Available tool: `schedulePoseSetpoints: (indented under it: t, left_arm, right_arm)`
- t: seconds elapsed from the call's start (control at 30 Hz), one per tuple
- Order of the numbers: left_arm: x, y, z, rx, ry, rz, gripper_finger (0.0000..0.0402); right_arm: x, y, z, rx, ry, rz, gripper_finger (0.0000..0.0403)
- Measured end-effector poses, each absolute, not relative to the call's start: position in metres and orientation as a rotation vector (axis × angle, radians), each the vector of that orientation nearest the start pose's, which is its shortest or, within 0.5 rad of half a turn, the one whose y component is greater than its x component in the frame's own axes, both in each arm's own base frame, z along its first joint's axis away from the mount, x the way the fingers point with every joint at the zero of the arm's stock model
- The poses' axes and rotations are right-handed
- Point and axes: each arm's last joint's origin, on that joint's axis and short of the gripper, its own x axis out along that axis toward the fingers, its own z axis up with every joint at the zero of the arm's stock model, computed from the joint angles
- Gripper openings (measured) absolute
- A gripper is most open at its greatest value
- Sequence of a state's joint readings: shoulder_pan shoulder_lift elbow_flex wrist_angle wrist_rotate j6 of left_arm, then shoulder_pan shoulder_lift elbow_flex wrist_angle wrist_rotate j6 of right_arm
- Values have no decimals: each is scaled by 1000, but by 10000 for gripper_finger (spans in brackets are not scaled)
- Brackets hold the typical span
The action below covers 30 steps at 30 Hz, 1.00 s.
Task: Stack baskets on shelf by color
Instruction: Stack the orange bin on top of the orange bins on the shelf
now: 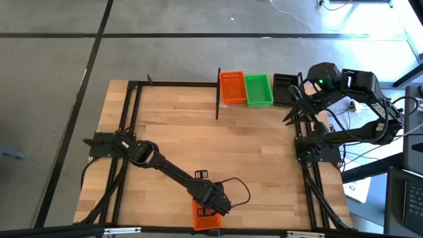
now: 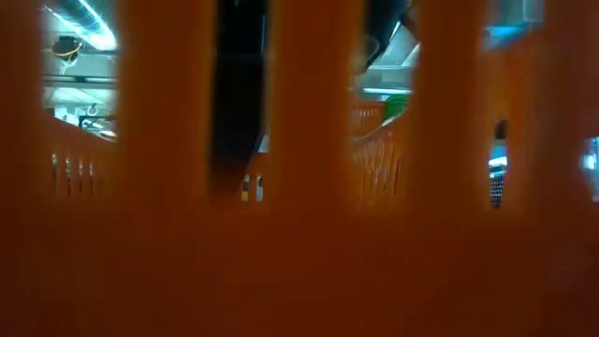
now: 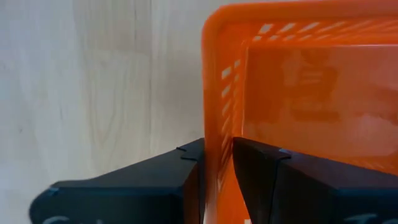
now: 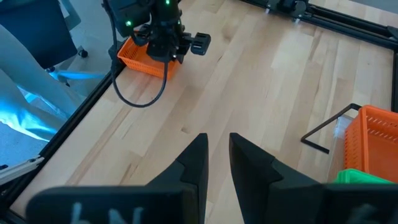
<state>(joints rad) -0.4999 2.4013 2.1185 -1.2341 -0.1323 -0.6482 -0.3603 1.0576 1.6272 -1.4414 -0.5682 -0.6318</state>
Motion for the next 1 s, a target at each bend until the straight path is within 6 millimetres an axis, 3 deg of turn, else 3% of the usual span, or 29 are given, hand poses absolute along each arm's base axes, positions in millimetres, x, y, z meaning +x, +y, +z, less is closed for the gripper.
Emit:
schedulePoseSetpoints:
  t: [0.27,0.43,0.57,0.67,0.8,1.0]
  left_arm:
    - [416,-218,169,-11,1492,114,58]
    - [421,-207,169,-99,1540,100,11]
    - [425,-193,177,-175,1578,91,2]
    - [429,-178,195,-174,1584,119,0]
    - [433,-157,233,-173,1546,154,0]
    - [420,-117,286,-203,1481,222,0]
  right_arm:
    - [121,-29,446,-205,679,424,63]
    - [121,-29,446,-205,679,424,63]
    - [121,-29,446,-205,678,424,63]
    - [121,-29,446,-205,678,424,63]
    - [121,-29,446,-205,679,424,63]
    - [121,-29,446,-206,679,423,63]
